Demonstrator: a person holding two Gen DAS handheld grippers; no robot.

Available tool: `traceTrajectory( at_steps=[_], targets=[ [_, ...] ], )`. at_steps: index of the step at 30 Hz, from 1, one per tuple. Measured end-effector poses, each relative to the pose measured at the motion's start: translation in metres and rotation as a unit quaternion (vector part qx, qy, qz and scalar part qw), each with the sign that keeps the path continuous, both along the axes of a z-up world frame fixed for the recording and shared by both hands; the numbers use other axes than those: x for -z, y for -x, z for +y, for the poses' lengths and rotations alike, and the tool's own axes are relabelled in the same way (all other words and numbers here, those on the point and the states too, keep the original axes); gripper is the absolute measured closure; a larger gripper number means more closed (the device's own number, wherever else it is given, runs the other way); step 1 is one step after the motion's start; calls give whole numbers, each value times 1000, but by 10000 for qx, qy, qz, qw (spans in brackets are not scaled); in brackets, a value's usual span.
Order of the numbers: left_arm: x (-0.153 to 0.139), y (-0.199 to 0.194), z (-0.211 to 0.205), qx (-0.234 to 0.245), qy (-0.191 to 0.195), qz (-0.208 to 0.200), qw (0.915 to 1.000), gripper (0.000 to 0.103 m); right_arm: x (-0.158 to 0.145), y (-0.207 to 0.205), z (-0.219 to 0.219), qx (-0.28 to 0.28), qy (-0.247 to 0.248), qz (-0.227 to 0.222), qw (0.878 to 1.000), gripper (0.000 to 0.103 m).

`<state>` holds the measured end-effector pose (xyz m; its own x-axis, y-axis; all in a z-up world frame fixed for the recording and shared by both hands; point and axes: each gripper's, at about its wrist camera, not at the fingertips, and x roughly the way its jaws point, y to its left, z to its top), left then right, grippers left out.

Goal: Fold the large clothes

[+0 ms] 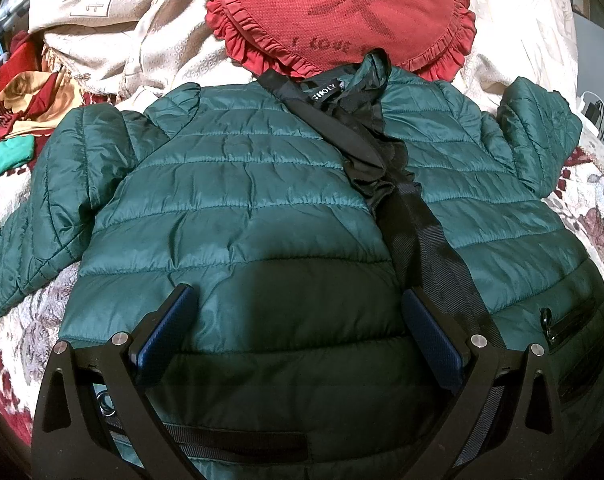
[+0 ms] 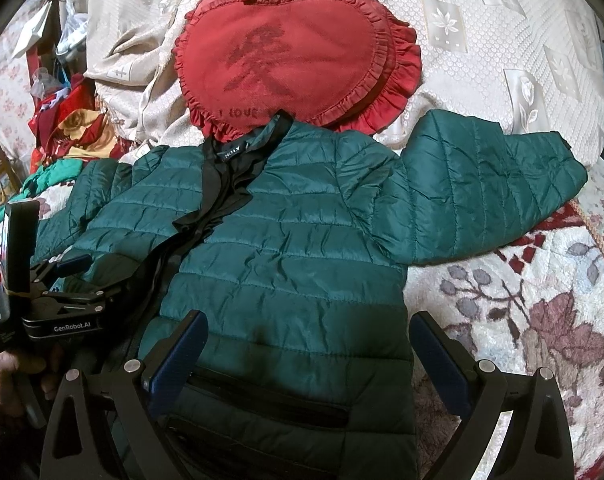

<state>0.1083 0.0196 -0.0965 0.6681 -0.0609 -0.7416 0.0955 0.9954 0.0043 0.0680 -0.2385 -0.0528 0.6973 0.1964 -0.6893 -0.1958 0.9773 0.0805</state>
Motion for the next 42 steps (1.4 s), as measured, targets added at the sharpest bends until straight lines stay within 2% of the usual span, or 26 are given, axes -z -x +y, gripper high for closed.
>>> traceTrajectory(
  at_steps=[22,27,33,37,40,42],
  targets=[
    [3,2,-1,25,2,31,10000,0,-1,0,0,9,6,-21,10000,3],
    [3,1,-1,15,21,44,10000,0,-4,1,-1,-48,-183,-27,9998,3],
    [0,0,2,31,110,11,9999,0,0,-1,-2,-65,-192,9,9998,3],
    [-18,-5,23,-227,303,-132,9992,0,4,-3,-4,-30,-225,80,9997,3],
    [-49,-5,57,-589,445,-289,9969,0,2,-1,-5,-57,-246,-5,9997,3],
    [-67,-4,80,-813,406,-432,9949,0,1,1,-5,-69,-280,-65,9996,3]
  ],
)
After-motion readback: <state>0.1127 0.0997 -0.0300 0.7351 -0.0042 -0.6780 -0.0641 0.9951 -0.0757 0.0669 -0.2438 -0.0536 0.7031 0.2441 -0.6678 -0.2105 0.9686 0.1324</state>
